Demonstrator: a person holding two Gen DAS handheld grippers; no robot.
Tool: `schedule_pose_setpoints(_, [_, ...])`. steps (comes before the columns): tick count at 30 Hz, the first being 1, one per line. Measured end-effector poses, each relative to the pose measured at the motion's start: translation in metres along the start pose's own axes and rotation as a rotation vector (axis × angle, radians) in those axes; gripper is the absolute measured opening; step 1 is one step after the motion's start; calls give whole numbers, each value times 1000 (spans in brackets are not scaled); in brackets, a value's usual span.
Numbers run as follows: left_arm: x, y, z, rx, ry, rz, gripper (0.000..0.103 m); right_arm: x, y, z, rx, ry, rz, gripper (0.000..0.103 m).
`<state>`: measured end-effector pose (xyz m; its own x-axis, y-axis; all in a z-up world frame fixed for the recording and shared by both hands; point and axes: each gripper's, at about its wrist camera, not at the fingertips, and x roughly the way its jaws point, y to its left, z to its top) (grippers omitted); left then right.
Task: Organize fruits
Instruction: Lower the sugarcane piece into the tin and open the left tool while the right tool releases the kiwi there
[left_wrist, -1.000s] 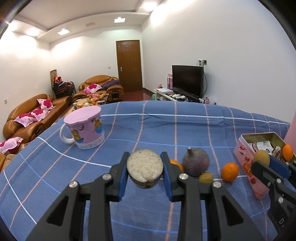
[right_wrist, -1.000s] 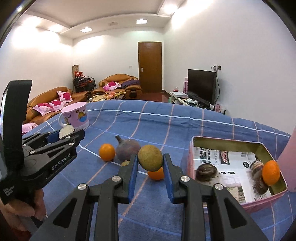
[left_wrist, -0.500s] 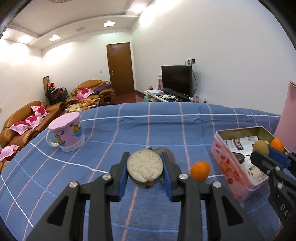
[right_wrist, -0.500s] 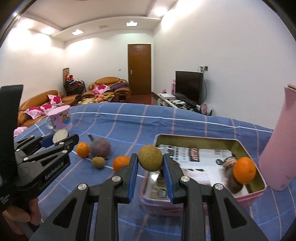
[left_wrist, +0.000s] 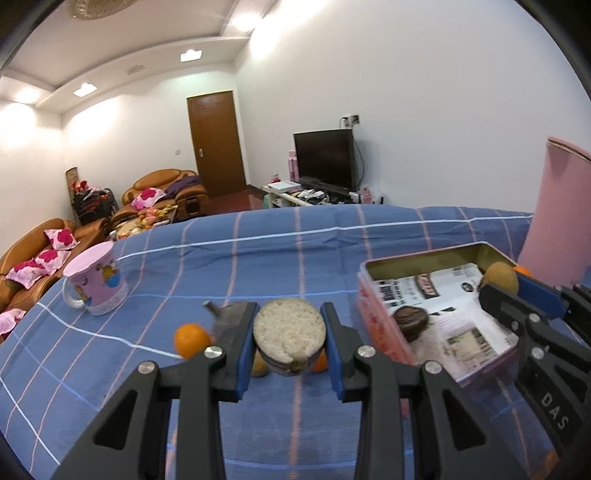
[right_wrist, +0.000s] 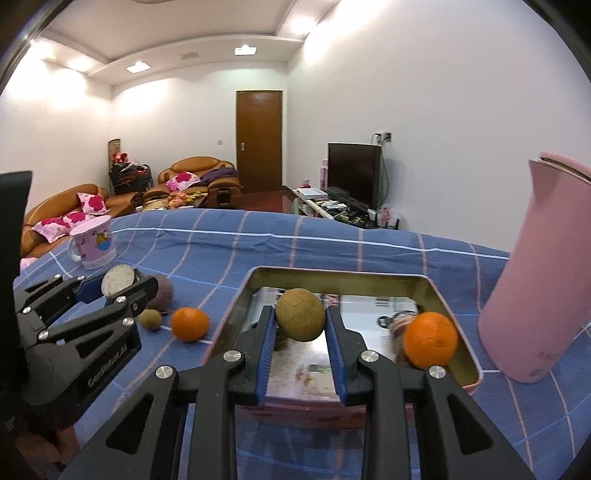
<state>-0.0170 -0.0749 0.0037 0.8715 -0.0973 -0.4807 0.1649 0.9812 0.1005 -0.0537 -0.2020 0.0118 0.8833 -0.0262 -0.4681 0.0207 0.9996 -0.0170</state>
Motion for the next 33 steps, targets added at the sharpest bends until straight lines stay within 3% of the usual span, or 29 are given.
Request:
schedule_pose_setpoints(20, [19, -89, 18, 99, 24, -123, 35, 12, -85, 0, 91, 59, -136, 29])
schedule_pose_setpoints(24, [26, -105, 20, 134, 52, -140, 36, 15, -88, 2, 62, 65, -180, 29])
schedule_pose_setpoints(33, [51, -118, 19, 173, 181, -161, 36, 19, -80, 4, 21, 62, -169, 29])
